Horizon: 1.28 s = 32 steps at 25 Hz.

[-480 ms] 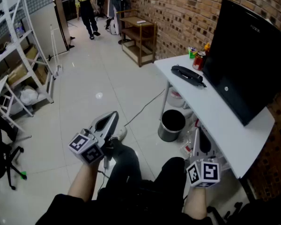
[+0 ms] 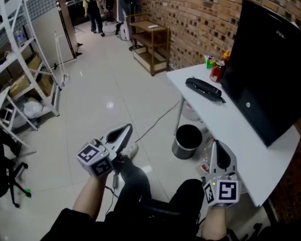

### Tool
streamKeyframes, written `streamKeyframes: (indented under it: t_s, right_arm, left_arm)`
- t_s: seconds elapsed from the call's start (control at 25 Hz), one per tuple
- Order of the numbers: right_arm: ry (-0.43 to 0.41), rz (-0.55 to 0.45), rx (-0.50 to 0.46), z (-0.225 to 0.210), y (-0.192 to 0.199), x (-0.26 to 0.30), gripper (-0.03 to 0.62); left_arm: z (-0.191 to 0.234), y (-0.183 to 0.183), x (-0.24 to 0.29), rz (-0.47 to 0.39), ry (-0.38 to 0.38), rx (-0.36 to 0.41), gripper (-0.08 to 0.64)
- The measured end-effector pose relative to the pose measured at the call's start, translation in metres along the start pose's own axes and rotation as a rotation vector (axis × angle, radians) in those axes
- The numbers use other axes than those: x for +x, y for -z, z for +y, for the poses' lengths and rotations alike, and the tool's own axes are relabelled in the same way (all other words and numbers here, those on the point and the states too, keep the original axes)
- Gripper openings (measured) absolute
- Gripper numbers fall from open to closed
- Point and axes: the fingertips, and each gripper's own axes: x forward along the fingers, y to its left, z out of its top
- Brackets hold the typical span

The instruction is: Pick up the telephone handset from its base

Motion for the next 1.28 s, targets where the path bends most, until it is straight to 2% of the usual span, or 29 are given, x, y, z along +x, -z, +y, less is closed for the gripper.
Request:
streamKeyframes:
  t_s: [0.16,0.32,0.48,0.64,0.92,1.08,1.28]
  right_arm:
    - [0.006,0.003,-0.008,-0.016,0.003,0.029,0.011]
    - [0.007,-0.03,0.017,-0.022,-0.004,0.053,0.011]
    - [-0.017,-0.03,0.022,-0.029,-0.005,0.067,0.011]
    - [-0.025,-0.003,0.029,-0.043,-0.001,0.075,0.011]
    - [-0.003,0.051,0.001,-0.062,0.003,0.086,0.011]
    - [0.019,0.056,0.026,-0.076,0.004,0.092,0.011]
    - [0.092,0.083,-0.001,-0.097,0.006,0.095,0.011]
  left_arm:
    - [0.008,0.001,0.036,0.03,0.068,-0.04,0.0]
    - [0.03,-0.002,0.059,0.04,0.093,-0.015,0.0]
    - [0.033,-0.017,0.086,0.014,0.109,-0.066,0.0]
    - [0.033,-0.021,0.112,0.008,0.135,-0.056,0.0]
    - [0.022,-0.018,0.171,0.045,0.248,-0.03,0.0]
    - [0.014,-0.017,0.208,0.063,0.357,-0.033,0.0]
    - [0.01,-0.014,0.258,0.094,0.445,0.045,0.0]
